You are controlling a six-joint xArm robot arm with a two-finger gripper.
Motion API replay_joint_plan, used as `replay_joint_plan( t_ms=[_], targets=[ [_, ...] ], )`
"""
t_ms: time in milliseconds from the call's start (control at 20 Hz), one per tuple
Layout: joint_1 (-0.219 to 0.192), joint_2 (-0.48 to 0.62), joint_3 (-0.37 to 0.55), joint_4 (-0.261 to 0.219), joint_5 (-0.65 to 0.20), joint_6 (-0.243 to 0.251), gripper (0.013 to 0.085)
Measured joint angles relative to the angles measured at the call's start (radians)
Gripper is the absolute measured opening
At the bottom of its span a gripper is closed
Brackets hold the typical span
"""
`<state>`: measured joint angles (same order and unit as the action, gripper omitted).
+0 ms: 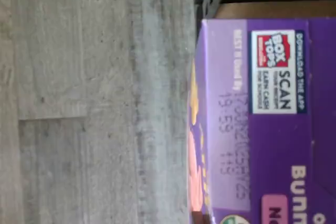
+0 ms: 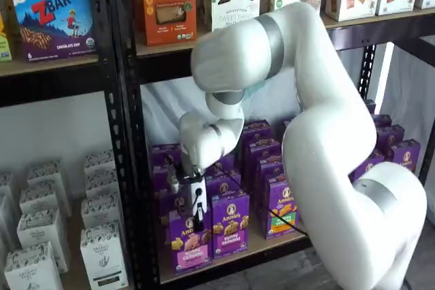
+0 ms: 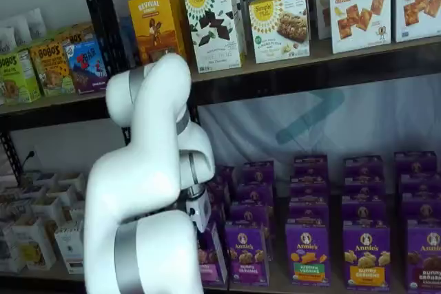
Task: Pick up the purple box with a pink patch in the middle, on the bottom shelf, the first box from the left
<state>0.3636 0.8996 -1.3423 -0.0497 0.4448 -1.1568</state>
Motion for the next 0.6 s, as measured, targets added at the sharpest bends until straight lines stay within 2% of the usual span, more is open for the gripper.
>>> replay_joint_plan(
  t_ms=[400, 600],
  targets=[
    [-0.01, -0.126, 0.131, -0.01, -0.006, -0.001, 0.029],
    [-0.017, -0.17, 0.17, 0.017, 0.007, -0.031, 0.029]
  ],
)
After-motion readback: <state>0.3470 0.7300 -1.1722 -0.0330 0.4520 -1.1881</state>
